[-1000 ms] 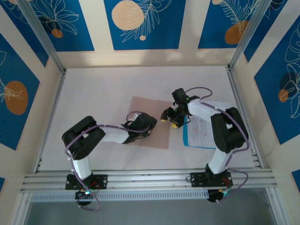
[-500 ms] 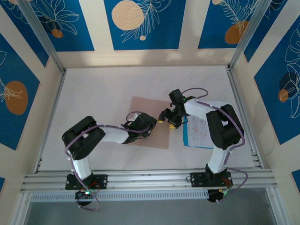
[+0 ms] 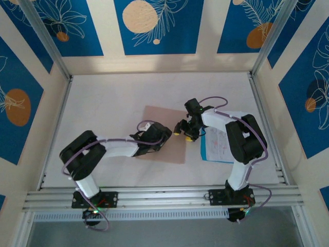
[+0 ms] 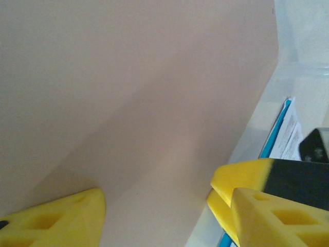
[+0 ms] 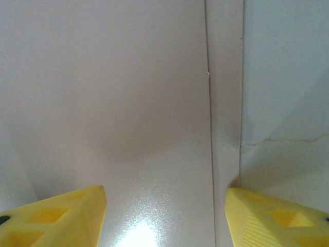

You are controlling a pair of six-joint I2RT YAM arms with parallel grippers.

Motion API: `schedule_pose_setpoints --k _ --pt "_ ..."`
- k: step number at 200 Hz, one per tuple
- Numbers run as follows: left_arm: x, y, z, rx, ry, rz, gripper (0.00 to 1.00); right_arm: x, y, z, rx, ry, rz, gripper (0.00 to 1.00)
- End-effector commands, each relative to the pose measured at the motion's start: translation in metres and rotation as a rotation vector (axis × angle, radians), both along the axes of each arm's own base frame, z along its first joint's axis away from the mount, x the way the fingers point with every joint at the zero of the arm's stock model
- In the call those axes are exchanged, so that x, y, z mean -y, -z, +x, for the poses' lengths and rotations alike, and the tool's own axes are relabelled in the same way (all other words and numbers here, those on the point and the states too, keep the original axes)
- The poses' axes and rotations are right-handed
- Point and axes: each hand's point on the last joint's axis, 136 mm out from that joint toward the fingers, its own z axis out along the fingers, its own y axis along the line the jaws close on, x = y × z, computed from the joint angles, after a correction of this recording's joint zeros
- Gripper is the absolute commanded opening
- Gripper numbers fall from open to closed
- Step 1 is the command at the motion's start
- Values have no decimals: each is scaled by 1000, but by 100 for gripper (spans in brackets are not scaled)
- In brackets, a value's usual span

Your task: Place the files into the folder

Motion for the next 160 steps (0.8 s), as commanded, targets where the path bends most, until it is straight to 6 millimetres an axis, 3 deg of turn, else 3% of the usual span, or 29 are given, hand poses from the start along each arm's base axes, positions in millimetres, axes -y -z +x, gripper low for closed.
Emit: schedule_pose_setpoints --k 1,83,115,160 --pt "-16 -8 -16 17 33 93 67 9 20 -20 -83 -1 -70 64" --pt "-52 15 -94 -79 -98 2 69 8 24 -24 -100 -1 -100 64" --pt "-55 22 -99 -75 -183 -30 70 7 22 -22 -97 -3 -101 64" --pt "-50 30 -90 -27 -278 -117 65 6 24 -22 -102 -8 -100 64"
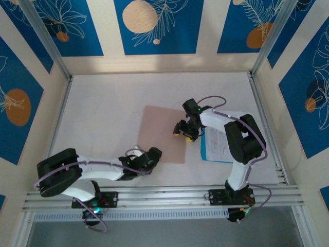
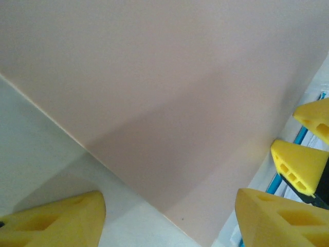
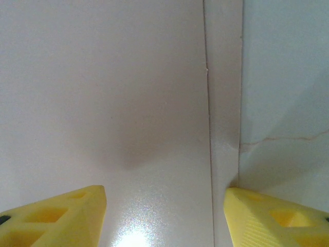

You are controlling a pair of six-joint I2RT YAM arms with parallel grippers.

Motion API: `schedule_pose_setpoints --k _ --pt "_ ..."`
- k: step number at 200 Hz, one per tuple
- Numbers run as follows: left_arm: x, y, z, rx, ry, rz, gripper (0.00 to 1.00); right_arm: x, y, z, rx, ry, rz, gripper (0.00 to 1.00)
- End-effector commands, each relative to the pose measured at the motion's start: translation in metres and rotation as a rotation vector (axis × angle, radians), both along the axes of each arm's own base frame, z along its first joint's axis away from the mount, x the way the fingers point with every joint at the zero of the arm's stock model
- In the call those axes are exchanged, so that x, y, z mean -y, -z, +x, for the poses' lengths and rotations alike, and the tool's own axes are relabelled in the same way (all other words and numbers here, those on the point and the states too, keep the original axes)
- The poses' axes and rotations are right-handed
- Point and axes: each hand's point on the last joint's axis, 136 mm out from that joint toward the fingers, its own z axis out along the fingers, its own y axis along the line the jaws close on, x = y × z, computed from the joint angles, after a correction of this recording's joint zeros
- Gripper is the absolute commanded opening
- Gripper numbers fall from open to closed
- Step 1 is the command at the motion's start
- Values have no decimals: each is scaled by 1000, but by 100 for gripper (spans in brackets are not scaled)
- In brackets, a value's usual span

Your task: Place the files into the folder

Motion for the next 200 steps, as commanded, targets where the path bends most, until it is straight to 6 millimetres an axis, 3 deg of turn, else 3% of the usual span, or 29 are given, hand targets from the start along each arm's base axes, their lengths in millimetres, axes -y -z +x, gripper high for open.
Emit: schedule_pose_setpoints --k 1,56,162,200 --pt "-5 7 11 44 -120 -46 65 6 22 -21 -106 -3 -56 64" --pt "1 0 24 125 -163 -103 48 8 24 -23 -111 -8 -60 64" --pt "-5 -8 25 171 -183 -97 42 11 27 -23 -121 -5 -69 64" --pt "13 -16 35 254 -164 -170 35 8 29 -21 -125 -14 -42 64"
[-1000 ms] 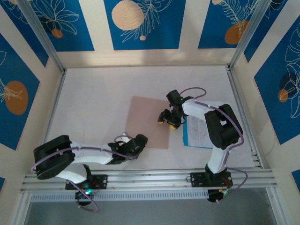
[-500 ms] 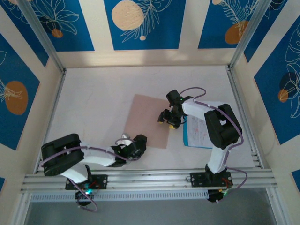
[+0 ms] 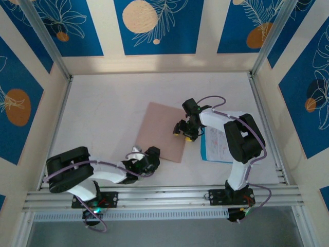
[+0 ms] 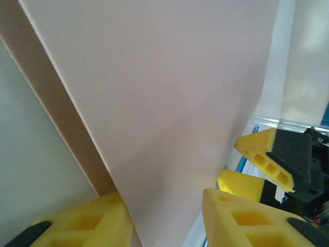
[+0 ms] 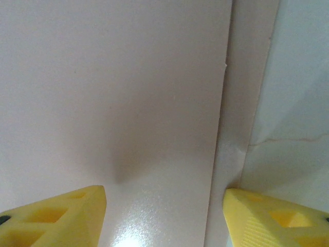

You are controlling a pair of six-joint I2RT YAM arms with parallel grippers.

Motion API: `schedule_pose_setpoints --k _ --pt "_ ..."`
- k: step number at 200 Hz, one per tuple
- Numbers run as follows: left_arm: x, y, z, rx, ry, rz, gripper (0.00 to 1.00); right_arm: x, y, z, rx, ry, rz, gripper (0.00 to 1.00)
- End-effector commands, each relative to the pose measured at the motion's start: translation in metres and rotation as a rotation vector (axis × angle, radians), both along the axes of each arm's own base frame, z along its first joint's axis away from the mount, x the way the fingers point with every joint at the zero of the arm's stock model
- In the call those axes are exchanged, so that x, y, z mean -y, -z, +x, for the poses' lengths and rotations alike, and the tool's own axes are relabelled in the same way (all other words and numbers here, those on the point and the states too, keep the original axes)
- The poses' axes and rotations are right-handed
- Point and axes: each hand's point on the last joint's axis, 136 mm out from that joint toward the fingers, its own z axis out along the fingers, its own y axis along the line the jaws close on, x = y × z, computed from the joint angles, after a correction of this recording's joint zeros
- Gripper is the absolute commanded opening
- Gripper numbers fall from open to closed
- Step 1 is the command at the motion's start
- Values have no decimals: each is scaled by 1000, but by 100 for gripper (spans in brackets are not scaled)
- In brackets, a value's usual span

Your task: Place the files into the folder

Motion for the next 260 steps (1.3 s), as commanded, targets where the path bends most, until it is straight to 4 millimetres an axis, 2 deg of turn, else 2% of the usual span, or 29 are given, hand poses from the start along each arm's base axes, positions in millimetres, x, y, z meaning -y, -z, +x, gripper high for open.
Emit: schedule_pose_setpoints --k 1,43,82,104,142,176,213,237,250,260 --pt "9 -10 9 89 -9 -48 34 8 28 -22 -115 -13 -38 64" --pt "24 -10 13 132 19 -103 24 3 25 -18 -107 -16 21 65" --pt "27 -20 14 167 35 -104 0 -1 15 -11 -74 -18 77 65" --pt "31 -28 14 182 42 -121 0 -6 1 -6 -34 -19 134 65" --pt "36 -36 14 194 37 -191 0 -13 -37 4 50 5 258 65" --pt "44 -41 15 207 38 -243 0 -16 -50 8 55 40 369 64" --pt "48 -36 10 189 60 -244 0 -13 -59 10 79 89 440 49" --pt "48 -36 8 182 68 -240 0 -12 -67 13 98 105 462 25" --pt "48 -37 7 179 78 -231 0 -11 -70 13 97 110 457 3" --pt "49 -38 6 182 90 -219 0 -11 -72 12 88 113 443 0"
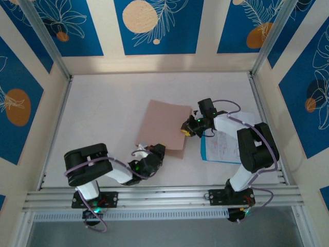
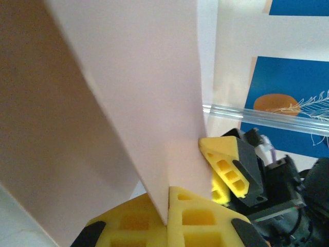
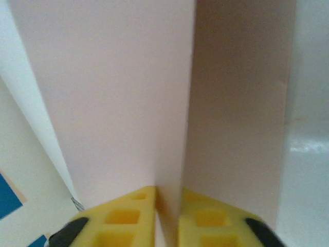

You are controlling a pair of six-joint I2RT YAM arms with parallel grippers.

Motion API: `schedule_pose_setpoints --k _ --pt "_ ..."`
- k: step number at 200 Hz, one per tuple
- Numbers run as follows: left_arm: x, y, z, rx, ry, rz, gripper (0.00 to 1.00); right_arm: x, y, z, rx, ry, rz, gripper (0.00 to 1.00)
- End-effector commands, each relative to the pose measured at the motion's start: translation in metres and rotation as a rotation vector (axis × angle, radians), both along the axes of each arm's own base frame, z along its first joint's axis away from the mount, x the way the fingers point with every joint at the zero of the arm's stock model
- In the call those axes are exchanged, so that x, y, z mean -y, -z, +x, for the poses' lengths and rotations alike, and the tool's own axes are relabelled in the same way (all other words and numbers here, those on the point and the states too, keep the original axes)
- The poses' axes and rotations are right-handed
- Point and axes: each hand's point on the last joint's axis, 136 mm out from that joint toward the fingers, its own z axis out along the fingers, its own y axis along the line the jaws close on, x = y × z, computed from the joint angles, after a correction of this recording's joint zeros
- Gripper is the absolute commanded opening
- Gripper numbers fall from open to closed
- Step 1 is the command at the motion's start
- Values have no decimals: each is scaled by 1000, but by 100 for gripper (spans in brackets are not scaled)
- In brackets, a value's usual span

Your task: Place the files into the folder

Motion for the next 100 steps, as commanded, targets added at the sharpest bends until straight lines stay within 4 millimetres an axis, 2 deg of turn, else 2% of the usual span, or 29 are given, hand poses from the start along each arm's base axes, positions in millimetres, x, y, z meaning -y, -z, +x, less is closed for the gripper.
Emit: schedule_pose_setpoints --k 1,4,8,20,32,43,55,81,100 --pt "14 -8 -12 0 80 -13 0 -12 -25 0 25 -19 63 0" --pt "14 -8 -13 1 85 -6 1 -12 -25 0 21 -18 56 0" --pt "15 -8 -14 1 93 3 8 -12 -26 -1 16 -19 47 0" --pt "15 -10 -17 -1 119 39 33 -11 -27 -2 6 -22 13 0" --pt "11 -11 -20 -7 152 113 46 -10 -30 -2 -2 -27 -15 0" --pt "6 -14 -25 -6 195 204 50 -9 -32 -2 -13 -29 -42 0" --pt "-8 -19 -31 -12 247 374 54 -8 -32 -2 -27 -29 -61 0" --pt "-34 -60 -37 97 421 852 61 -10 -35 -1 -51 -29 -81 0" --pt "-38 -75 -39 218 589 1109 64 -14 -40 3 -54 -34 -87 0"
